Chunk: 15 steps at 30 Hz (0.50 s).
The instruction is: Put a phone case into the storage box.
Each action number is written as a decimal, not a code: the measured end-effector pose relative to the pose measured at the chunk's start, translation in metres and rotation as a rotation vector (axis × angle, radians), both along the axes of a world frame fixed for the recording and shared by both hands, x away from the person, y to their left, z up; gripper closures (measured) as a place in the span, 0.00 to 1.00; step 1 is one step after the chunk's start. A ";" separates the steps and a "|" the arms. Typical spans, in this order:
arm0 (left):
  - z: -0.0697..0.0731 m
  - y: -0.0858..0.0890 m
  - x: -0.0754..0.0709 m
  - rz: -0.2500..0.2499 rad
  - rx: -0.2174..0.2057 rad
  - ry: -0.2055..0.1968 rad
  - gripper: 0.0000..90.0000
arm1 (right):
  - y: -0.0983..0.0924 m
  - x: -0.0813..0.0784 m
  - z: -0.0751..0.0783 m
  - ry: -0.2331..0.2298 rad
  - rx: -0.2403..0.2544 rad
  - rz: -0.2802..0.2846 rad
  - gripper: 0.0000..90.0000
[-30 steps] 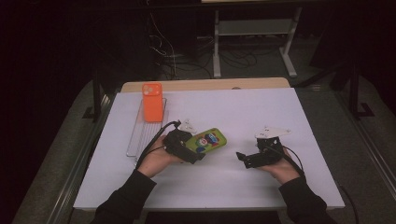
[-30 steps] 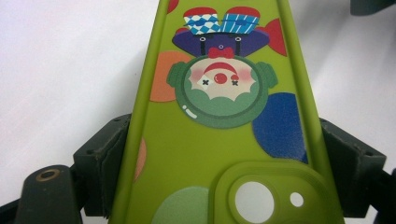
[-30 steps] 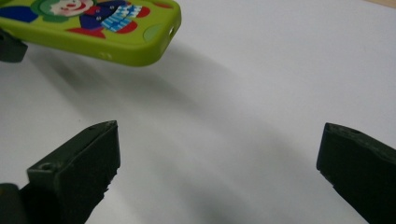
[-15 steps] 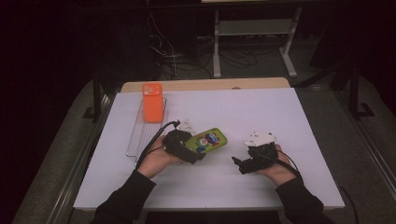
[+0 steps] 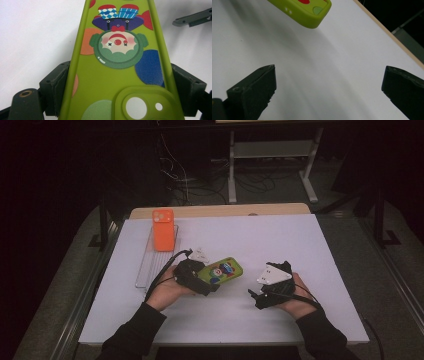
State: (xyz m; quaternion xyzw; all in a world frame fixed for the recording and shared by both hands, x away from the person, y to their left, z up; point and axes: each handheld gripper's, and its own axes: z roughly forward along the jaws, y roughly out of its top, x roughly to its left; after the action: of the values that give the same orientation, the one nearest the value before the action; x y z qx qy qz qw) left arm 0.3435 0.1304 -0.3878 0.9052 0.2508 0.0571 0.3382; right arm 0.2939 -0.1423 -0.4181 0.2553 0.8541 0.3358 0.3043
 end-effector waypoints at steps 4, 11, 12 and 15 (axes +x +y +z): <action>-0.002 -0.003 -0.002 0.017 -0.031 0.002 0.17 | 0.002 -0.001 -0.001 -0.036 -0.030 0.008 0.00; -0.001 -0.002 -0.001 -0.019 0.009 -0.014 0.17 | 0.006 -0.004 -0.003 -0.098 -0.113 0.022 0.00; -0.001 -0.002 -0.001 -0.018 0.009 -0.013 0.17 | 0.006 -0.004 -0.003 -0.105 -0.127 0.024 0.00; -0.002 -0.003 -0.001 -0.012 0.000 -0.012 0.17 | 0.007 -0.004 -0.003 -0.136 -0.146 0.034 0.00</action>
State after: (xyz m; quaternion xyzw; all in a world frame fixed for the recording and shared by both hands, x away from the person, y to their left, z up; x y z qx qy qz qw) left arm 0.3425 0.1277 -0.3899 0.9063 0.2435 0.0605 0.3400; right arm 0.2899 -0.1350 -0.4214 0.1946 0.8579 0.2942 0.3736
